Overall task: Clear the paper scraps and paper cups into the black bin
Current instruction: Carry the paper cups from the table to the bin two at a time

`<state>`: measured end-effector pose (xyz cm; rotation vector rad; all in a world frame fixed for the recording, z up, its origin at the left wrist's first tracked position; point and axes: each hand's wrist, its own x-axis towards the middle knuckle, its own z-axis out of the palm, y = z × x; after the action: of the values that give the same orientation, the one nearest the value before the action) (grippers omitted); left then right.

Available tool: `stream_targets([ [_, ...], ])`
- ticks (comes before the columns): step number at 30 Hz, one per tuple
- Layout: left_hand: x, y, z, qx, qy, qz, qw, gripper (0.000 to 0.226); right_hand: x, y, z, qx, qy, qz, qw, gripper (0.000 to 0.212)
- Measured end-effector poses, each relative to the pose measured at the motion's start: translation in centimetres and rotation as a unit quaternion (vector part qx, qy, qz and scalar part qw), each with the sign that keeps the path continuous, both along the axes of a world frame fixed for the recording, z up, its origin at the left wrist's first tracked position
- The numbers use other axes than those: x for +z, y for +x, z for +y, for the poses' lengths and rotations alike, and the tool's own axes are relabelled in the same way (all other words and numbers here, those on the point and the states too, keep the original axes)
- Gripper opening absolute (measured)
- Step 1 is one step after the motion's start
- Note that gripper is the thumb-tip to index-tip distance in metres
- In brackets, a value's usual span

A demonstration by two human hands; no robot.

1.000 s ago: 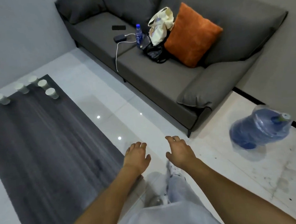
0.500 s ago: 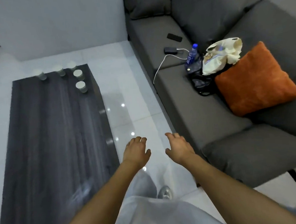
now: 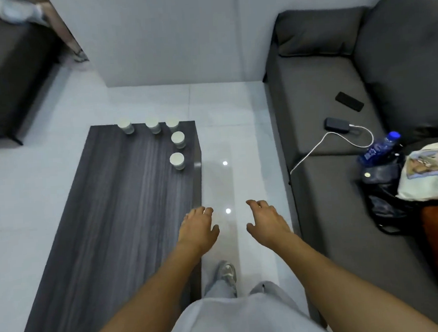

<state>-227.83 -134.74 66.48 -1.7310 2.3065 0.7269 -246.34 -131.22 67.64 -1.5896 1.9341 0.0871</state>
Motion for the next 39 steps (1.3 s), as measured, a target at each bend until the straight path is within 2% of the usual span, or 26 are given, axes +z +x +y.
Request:
stream_targets([
  [8,-0.1,-1.2,-11.9,0.066,0.015,-0.011,0.998,0.049,-0.3,-2.3,-14.2,0.064,0.025,-0.001,0.998,0.062],
  [13,-0.3,-3.3,-20.0,0.141,0.018,-0.022,0.990,0.041,-0.4,-4.5,-24.7,0.142,0.025,0.010,0.989,0.061],
  [20,0.1,-4.7,-27.0,0.262,0.042,-0.013,0.964,0.045,0.2,-4.9,-37.3,0.263,0.018,0.019,0.964,0.061],
  [28,-2.3,-2.1,-30.8,0.366,0.090,-0.008,0.926,0.047,-2.1,0.0,-46.2,0.351,0.040,0.020,0.935,0.058],
  [39,-10.0,3.5,-37.4,0.420,0.127,0.007,0.899,0.046,-8.6,8.0,-54.9,0.407,0.069,0.041,0.910,0.057],
])
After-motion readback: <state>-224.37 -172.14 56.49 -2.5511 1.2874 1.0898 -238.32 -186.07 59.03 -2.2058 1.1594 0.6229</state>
